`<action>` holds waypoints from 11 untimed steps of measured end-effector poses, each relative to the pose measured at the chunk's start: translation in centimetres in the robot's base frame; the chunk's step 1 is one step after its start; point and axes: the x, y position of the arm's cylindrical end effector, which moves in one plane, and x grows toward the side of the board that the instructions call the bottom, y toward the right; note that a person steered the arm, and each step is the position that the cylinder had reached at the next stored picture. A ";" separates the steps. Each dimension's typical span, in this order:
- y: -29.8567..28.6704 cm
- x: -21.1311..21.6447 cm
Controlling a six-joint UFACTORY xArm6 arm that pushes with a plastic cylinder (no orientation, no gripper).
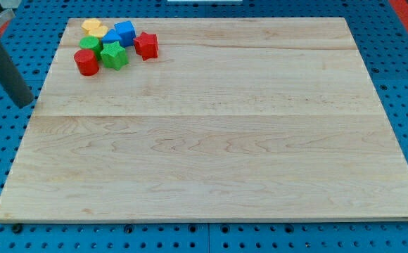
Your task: Move the blue cube with yellow hexagon towards the top right
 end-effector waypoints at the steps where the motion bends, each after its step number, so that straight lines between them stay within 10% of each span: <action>1: 0.0 -5.0; 5: 3.8 -16.8; 8: 13.9 -15.8; 11: 5.9 -20.5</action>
